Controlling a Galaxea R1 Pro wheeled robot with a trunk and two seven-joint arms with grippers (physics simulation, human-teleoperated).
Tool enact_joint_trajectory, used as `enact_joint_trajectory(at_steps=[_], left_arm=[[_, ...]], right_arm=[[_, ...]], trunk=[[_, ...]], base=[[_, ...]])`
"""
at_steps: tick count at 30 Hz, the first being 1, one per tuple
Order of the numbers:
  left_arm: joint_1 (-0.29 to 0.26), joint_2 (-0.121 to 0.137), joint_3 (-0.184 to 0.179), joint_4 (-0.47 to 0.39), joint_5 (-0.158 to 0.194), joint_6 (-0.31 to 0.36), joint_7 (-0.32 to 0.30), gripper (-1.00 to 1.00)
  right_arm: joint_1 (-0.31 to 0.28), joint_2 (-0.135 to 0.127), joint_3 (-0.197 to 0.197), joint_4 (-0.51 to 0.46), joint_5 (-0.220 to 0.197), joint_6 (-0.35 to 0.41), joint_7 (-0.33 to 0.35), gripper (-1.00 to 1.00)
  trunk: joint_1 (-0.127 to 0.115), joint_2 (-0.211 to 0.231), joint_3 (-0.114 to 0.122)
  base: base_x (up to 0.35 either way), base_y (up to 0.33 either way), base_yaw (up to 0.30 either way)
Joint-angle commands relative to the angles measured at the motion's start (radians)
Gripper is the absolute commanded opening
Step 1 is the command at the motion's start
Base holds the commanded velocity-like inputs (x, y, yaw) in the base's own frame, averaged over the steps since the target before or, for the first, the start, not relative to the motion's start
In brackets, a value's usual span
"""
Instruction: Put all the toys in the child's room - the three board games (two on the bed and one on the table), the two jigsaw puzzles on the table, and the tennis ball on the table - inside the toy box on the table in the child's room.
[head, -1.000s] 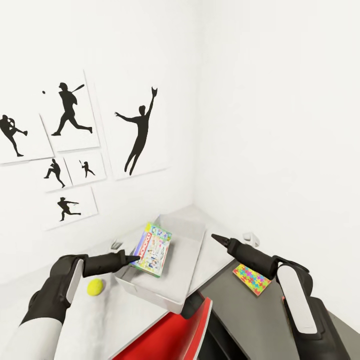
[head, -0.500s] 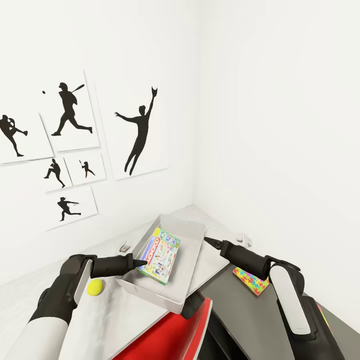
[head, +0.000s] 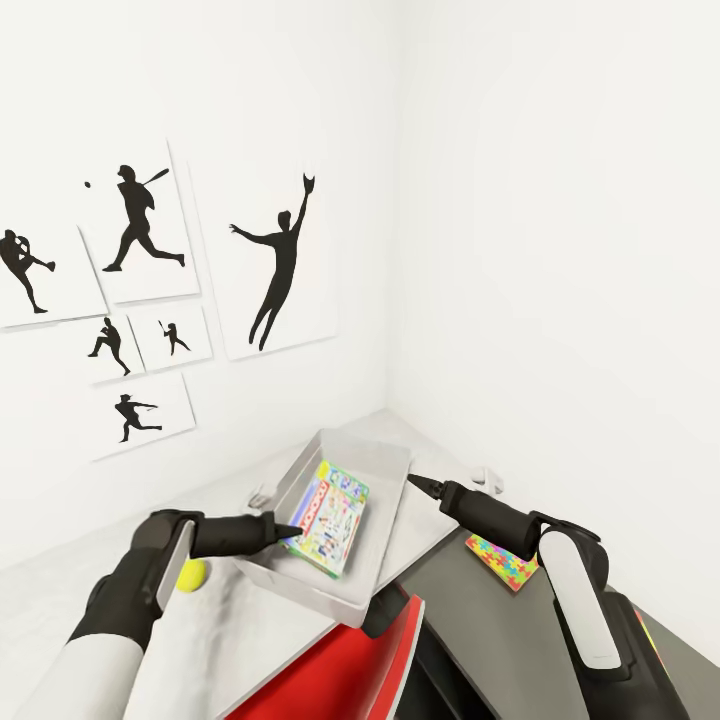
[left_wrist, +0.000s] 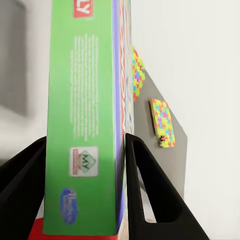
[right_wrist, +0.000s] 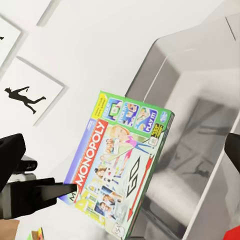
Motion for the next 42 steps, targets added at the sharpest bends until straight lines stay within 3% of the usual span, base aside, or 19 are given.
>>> enact_joint_trajectory(at_steps=[1,12,18,31,39,40,42], left_arm=[[-0.001,0.000,0.000,0.007,0.006,0.009,0.000,-1.00],[-0.002,-0.002,-0.001,0.056,0.006,0.009,0.003,-1.00],[-0.002,-0.019,-0.001,0.060,0.005,0.009,0.007,-1.00],[-0.003,-0.021,-0.001,0.060,0.005,0.009,0.009,-1.00],[-0.003,-0.020,-0.002,0.060,-0.016,0.009,0.010,-1.00],[-0.003,-0.020,-0.001,0.060,-0.020,0.009,0.010,1.00],[-0.003,-0.020,-0.001,0.060,-0.024,0.009,0.010,1.00]], right_arm=[[-0.001,0.000,-0.002,0.000,0.009,0.005,0.010,1.00],[-0.001,0.000,-0.002,0.000,0.009,0.005,0.011,1.00],[-0.001,0.000,-0.002,0.000,0.009,0.005,0.010,1.00],[-0.001,0.000,-0.002,0.000,0.009,0.005,0.011,1.00],[-0.001,0.000,-0.002,0.000,0.009,0.005,0.011,1.00],[-0.001,0.000,-0.002,0.000,0.009,0.005,0.011,1.00],[-0.001,0.000,-0.002,0.000,0.009,0.005,0.011,1.00]], trunk=[[0.001,-0.002,-0.002],[0.001,-0.002,-0.002],[0.001,-0.002,-0.002],[0.001,-0.002,-0.002],[0.001,-0.002,-0.002],[0.001,-0.002,-0.002],[0.001,-0.002,-0.002]], base=[[0.000,0.000,0.000],[0.000,0.000,0.000],[0.000,0.000,0.000],[0.000,0.000,0.000],[0.000,0.000,0.000],[0.000,0.000,0.000],[0.000,0.000,0.000]])
